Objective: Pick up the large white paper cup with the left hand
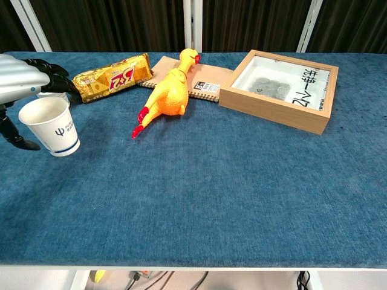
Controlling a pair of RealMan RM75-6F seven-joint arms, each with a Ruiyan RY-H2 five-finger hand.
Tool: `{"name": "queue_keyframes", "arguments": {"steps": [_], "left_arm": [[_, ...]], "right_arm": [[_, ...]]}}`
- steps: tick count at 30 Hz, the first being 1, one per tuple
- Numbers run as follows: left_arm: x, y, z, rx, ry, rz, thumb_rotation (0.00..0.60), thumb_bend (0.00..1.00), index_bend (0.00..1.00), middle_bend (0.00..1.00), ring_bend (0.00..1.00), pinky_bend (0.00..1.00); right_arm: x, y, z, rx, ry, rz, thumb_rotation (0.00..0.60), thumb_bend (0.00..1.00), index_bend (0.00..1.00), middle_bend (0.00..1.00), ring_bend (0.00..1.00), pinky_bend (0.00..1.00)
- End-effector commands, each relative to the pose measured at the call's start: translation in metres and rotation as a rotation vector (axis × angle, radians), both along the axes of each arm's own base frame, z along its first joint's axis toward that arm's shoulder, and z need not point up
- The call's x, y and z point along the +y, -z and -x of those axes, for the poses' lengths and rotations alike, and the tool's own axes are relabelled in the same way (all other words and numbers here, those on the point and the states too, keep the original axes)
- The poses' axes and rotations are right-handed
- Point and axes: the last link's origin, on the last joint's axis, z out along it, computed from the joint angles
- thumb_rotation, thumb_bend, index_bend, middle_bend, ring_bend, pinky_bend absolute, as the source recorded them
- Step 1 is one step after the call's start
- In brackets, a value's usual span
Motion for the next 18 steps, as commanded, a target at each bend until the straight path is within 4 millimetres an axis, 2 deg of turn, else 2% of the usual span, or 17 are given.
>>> {"name": "queue_keyframes", "arguments": {"steps": [1, 4, 13, 18], "left_arm": [[0.0020, 0.0006, 0.0000, 0.009, 0.012, -0.009, 0.600, 0.14, 0.27, 0.21, 0.00, 0.06], [0.0037, 0.0013, 0.0004, 0.016, 0.019, -0.017, 0.600, 0.15, 0.34, 0.26, 0.00, 0.06], [0.0037, 0.0009, -0.0005, 0.009, 0.030, -0.031, 0.600, 0.17, 0.41, 0.36, 0.02, 0.06], [0.0015, -0.0041, -0.0079, -0.184, 0.022, -0.056, 0.600, 0.17, 0.42, 0.37, 0.04, 0.06]], "right_arm": [[-0.0003, -0.0001, 0.0006, 0.001, 0.004, 0.000, 0.600, 0.18, 0.00, 0.00, 0.00, 0.00], [-0.0008, -0.0007, 0.0015, 0.003, 0.010, 0.001, 0.600, 0.18, 0.00, 0.00, 0.00, 0.00], [-0.0009, 0.0002, 0.0039, 0.004, 0.028, -0.006, 0.600, 0.18, 0.00, 0.00, 0.00, 0.00], [-0.0008, -0.0007, 0.0039, 0.003, 0.028, -0.003, 0.600, 0.18, 0.00, 0.00, 0.00, 0.00]]}}
